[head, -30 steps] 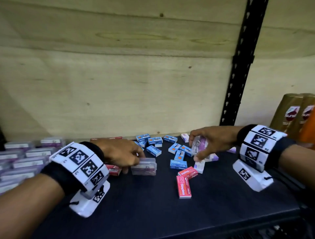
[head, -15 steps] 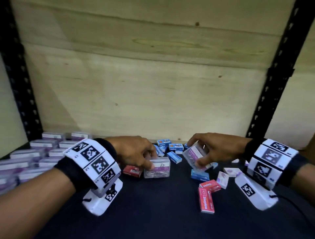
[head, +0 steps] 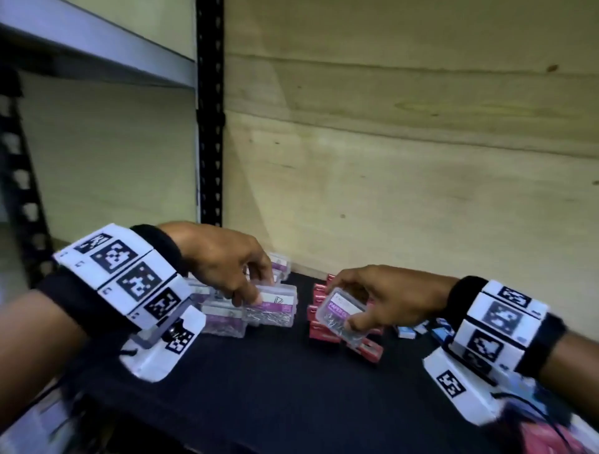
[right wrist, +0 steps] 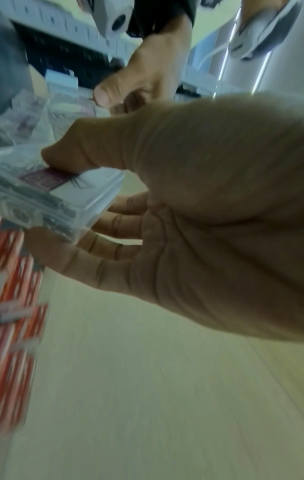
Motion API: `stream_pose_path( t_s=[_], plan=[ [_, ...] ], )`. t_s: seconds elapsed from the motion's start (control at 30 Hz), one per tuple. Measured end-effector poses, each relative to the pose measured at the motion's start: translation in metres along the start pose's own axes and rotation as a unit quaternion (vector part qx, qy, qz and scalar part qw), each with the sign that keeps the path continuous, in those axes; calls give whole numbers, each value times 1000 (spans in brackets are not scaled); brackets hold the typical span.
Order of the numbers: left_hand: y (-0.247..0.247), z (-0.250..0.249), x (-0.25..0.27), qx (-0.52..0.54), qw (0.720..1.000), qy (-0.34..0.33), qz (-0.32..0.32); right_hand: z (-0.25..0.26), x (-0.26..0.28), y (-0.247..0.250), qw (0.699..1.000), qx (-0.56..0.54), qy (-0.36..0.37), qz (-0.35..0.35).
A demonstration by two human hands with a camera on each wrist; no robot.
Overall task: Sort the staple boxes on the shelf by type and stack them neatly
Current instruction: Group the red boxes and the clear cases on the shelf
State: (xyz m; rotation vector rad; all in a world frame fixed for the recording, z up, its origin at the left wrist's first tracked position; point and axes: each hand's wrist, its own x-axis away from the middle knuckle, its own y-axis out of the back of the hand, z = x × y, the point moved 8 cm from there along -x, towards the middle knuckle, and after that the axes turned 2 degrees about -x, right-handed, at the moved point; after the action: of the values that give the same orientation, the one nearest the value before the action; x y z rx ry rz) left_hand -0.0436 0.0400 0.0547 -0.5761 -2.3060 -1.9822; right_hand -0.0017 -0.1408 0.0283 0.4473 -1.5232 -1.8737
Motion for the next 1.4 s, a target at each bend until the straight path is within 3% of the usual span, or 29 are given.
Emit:
stream_pose_path(
  t_s=[0.4,0.73,1.0,1.17,1.4],
  plan=[
    [-28,124,44,-33,986,156,49,126,-85,-50,987,101,100,74],
    [-50,161,42,-25,980,191,55,157,-111,-70,985,113,100,79],
    [-46,163,41,-33,981,191,12,154,-114,-68,990,85,106,48],
    [-27,152,51,-69,976,205,-5,132,-91,-40,992,54,111,9],
    [8,59,25,-102,989,74,-77,28,-48,-2,998,68,-4,-16]
  ],
)
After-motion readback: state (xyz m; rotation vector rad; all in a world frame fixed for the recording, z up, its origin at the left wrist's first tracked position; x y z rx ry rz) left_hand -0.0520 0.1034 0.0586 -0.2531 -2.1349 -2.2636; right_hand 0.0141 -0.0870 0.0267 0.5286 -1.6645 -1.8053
